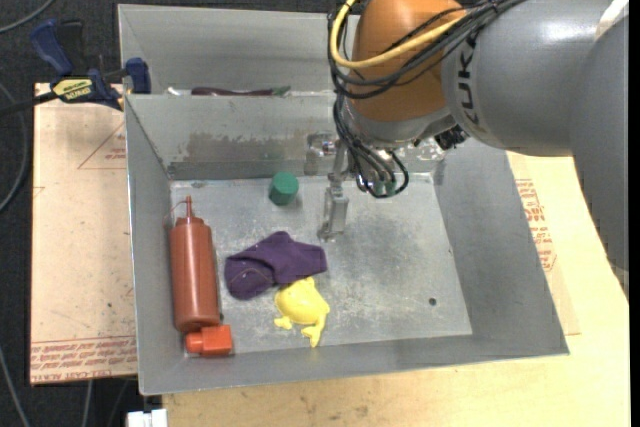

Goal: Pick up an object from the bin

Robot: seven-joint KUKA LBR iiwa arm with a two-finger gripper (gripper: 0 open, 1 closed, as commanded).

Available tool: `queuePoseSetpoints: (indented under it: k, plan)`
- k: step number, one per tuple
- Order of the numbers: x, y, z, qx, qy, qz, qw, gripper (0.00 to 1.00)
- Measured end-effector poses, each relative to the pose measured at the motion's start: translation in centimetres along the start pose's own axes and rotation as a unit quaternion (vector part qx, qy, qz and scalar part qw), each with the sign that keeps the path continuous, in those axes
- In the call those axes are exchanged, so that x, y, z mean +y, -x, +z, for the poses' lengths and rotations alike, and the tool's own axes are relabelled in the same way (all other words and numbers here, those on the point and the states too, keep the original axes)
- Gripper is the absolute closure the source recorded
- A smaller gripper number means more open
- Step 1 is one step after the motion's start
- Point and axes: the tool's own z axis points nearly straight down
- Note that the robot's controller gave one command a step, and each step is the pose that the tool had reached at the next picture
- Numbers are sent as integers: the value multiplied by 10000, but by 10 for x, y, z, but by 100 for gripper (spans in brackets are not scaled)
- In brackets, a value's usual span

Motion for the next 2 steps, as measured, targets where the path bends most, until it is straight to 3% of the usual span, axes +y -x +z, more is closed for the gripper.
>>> queuePoseSetpoints:
  k: [1,2]
  plan:
    - [0,1,-5,-34,3,6,10000,0]
    - [7,-17,31,-55,1,-310,9995,0]
